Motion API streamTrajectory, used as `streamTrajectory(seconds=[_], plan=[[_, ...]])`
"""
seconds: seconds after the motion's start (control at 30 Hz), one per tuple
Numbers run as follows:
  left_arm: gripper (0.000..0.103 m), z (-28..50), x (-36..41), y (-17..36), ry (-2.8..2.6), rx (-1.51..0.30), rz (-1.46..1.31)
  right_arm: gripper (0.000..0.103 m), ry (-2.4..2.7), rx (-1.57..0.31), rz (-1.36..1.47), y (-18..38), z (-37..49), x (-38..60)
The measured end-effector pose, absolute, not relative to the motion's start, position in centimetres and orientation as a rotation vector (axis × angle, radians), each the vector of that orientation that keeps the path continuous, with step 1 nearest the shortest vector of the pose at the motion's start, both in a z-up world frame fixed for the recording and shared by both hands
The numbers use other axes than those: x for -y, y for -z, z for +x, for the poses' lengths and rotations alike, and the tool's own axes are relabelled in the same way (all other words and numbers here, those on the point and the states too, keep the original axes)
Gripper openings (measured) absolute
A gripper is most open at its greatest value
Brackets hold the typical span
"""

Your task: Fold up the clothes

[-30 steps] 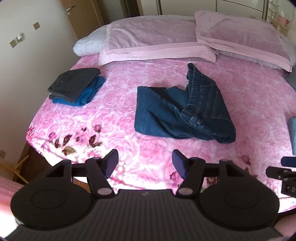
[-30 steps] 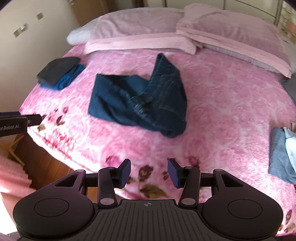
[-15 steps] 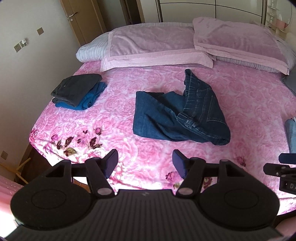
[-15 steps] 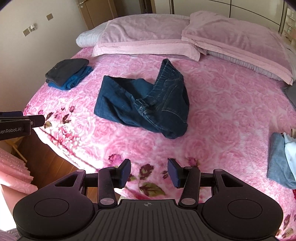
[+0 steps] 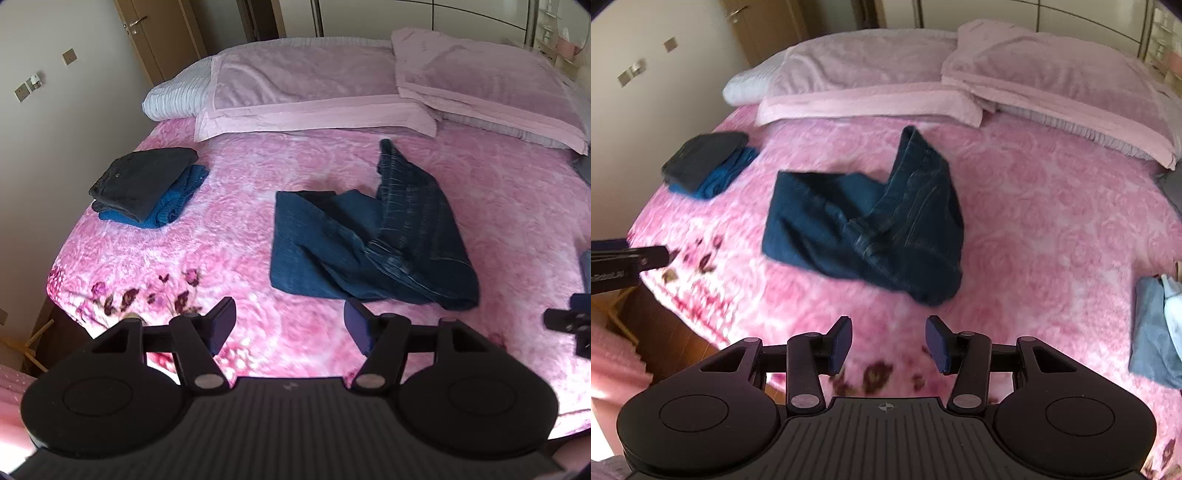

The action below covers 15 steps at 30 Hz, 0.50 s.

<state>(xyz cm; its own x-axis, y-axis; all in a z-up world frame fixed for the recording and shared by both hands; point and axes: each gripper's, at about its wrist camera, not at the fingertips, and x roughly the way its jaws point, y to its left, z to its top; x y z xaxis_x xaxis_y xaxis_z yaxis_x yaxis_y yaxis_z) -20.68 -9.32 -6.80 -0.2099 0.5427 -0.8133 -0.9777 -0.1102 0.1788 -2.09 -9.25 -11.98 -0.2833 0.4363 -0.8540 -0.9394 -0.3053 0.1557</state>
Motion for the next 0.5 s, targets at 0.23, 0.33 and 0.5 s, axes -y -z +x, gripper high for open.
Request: streamTrajectory(seconds=[0.23, 0.33, 0.5], plan=[[0.061, -25.4, 1.5, 8.6, -1.568, -0.948, -0.705, 0.048, -1.659, -0.775, -0.841, 14.1, -3.1, 4.7], [0.061, -27.3, -1.8, 10.2, -1.518, -0.985, -0.715, 0.048, -1.589, -0.774, -0.875, 16.1, -4.3, 3.0], [0.061, -30.2, -5.9, 13.8, -1.424, -1.04, -0.739, 0.048, -1.513, -0.798, -0.973, 20.6, -7.5, 1.1]])
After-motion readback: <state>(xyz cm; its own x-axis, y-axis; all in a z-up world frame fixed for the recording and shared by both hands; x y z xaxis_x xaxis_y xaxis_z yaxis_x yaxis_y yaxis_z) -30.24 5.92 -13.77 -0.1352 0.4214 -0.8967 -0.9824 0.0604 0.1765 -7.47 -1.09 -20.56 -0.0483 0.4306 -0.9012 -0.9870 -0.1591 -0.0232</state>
